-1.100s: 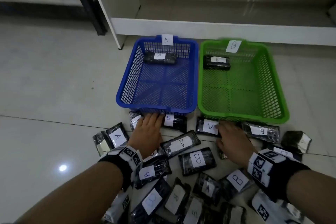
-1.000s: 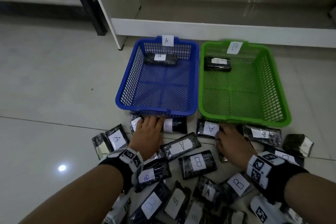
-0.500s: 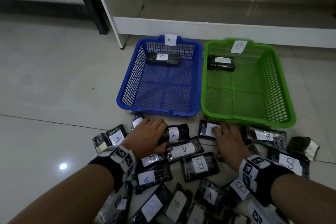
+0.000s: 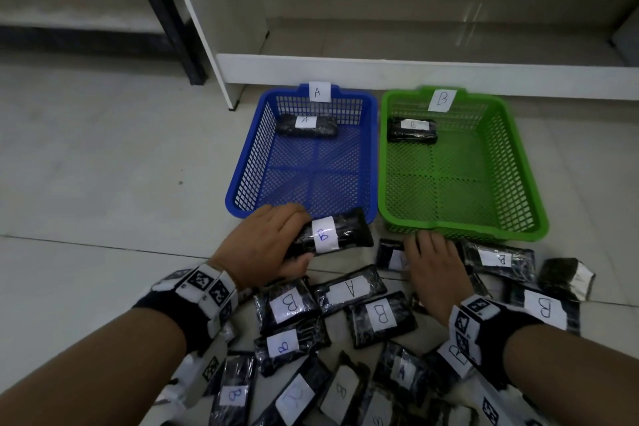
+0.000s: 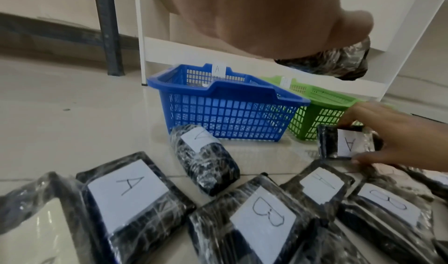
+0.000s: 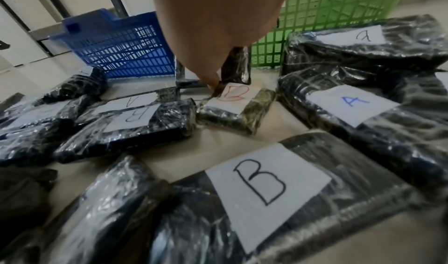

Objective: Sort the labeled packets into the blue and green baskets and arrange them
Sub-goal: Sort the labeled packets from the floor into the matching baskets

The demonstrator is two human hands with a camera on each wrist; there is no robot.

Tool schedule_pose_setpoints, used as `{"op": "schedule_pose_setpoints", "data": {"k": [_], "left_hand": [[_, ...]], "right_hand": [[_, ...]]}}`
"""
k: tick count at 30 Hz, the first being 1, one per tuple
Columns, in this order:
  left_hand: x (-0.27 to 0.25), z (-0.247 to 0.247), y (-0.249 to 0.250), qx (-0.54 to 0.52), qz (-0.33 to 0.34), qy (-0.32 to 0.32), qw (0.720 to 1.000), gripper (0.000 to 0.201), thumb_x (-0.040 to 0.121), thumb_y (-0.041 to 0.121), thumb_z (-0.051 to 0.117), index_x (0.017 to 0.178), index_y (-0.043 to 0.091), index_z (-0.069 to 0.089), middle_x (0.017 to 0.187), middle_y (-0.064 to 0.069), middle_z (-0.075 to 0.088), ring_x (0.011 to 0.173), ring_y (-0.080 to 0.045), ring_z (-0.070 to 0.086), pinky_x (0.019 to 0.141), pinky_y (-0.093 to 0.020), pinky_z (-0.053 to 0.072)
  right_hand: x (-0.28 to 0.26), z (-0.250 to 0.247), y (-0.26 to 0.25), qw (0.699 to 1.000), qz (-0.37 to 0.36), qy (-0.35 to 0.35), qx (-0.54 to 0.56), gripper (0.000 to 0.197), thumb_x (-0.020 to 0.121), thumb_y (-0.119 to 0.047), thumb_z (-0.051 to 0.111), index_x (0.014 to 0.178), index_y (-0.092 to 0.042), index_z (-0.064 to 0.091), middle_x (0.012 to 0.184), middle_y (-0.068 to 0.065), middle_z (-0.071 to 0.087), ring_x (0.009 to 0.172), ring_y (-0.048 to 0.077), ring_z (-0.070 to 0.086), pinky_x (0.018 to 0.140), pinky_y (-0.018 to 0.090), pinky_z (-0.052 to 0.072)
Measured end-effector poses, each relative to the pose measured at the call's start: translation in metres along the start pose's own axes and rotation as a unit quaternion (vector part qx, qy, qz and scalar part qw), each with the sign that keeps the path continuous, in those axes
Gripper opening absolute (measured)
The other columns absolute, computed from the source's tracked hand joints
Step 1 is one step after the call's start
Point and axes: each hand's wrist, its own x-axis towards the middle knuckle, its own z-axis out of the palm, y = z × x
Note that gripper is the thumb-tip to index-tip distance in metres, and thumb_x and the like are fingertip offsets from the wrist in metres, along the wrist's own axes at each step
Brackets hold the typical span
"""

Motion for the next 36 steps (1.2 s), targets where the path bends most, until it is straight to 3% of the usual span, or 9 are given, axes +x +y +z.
{"op": "schedule_pose_setpoints", "data": {"k": [2,4,8,11,15,22,27,32,36], "left_hand": [[0.005,-0.005,-0.003,0.011,-0.006,0.012,1.0,0.049,0.083,0.049,0.049,0.114,0.011,0.048,0.108,-0.008,0.06,0.088,-0.02,0.059,0.08,-0.027,0.043],[0.015,-0.013,-0.004,0.009,-0.017,0.024,1.0,0.049,0.083,0.047,0.049,0.114,0.009,0.048,0.108,-0.009,0.06,0.088,-0.021,0.059,0.079,-0.03,0.049],[0.055,-0.024,0.008,-0.052,-0.082,0.054,0.994,0.047,0.085,0.045,0.05,0.114,0.008,0.051,0.106,-0.007,0.056,0.089,-0.019,0.055,0.076,-0.03,0.049],[0.094,-0.03,0.016,-0.106,-0.13,0.079,0.983,0.042,0.086,0.04,0.055,0.115,0.01,0.05,0.107,-0.005,0.052,0.091,-0.017,0.052,0.075,-0.03,0.047],[0.17,-0.035,0.025,-0.146,-0.187,0.072,0.969,0.037,0.089,0.034,0.059,0.117,0.01,0.05,0.105,-0.001,0.048,0.091,-0.016,0.049,0.077,-0.032,0.042],[0.226,0.037,0.068,-0.215,-0.294,-0.045,0.93,0.029,0.087,0.029,0.063,0.102,0.004,0.061,0.096,-0.014,0.063,0.086,-0.028,0.06,0.067,-0.031,0.043],[0.225,0.095,0.082,-0.107,-0.286,-0.23,0.924,0.024,0.088,0.031,0.059,0.105,0.015,0.066,0.101,-0.008,0.068,0.095,-0.027,0.062,0.086,-0.036,0.05],[0.232,0.12,0.085,-0.02,-0.286,-0.292,0.912,0.023,0.09,0.023,0.056,0.106,0.01,0.066,0.107,-0.009,0.067,0.097,-0.026,0.062,0.08,-0.032,0.05],[0.232,0.13,0.095,0.099,-0.254,-0.363,0.891,0.032,0.095,0.029,0.048,0.12,0.011,0.058,0.128,-0.01,0.054,0.117,-0.023,0.051,0.095,-0.031,0.043]], "right_hand": [[-0.002,-0.005,0.0,1.0,-0.028,0.006,0.01,0.028,0.073,-0.012,0.058,0.099,-0.006,0.056,0.088,0.014,0.056,0.079,0.033,0.054,0.067,0.042,0.048],[-0.003,-0.012,-0.001,0.996,-0.084,0.015,0.04,0.053,0.059,-0.025,0.079,0.103,-0.007,0.054,0.084,0.012,0.061,0.07,0.031,0.059,0.061,0.038,0.049],[0.008,-0.048,0.011,0.985,-0.115,0.081,0.103,0.054,0.065,-0.04,0.065,0.105,-0.01,0.045,0.083,0.007,0.061,0.068,0.026,0.059,0.057,0.032,0.049],[0.02,-0.074,0.041,0.98,-0.055,0.092,0.167,0.053,0.064,-0.035,0.073,0.103,-0.008,0.049,0.081,0.007,0.058,0.065,0.026,0.058,0.052,0.03,0.046],[0.021,-0.102,0.095,0.939,0.139,0.146,0.28,0.052,0.07,-0.027,0.076,0.112,-0.007,0.053,0.096,0.01,0.06,0.079,0.028,0.059,0.063,0.03,0.045],[0.022,-0.099,0.17,0.829,0.344,0.221,0.382,0.05,0.074,-0.028,0.072,0.113,-0.013,0.043,0.105,0.009,0.059,0.087,0.029,0.06,0.068,0.029,0.042],[0.016,-0.089,0.18,0.843,0.322,0.207,0.378,0.051,0.075,-0.026,0.074,0.114,-0.014,0.044,0.102,0.005,0.058,0.081,0.019,0.055,0.066,0.028,0.044],[0.011,-0.077,0.188,0.864,0.298,0.181,0.363,0.053,0.076,-0.029,0.074,0.117,-0.013,0.045,0.103,0.003,0.057,0.087,0.021,0.057,0.07,0.034,0.051],[0.013,-0.068,0.189,0.846,0.328,0.17,0.385,0.052,0.077,-0.029,0.074,0.116,-0.013,0.044,0.099,0.003,0.057,0.082,0.02,0.057,0.065,0.028,0.043]]}}
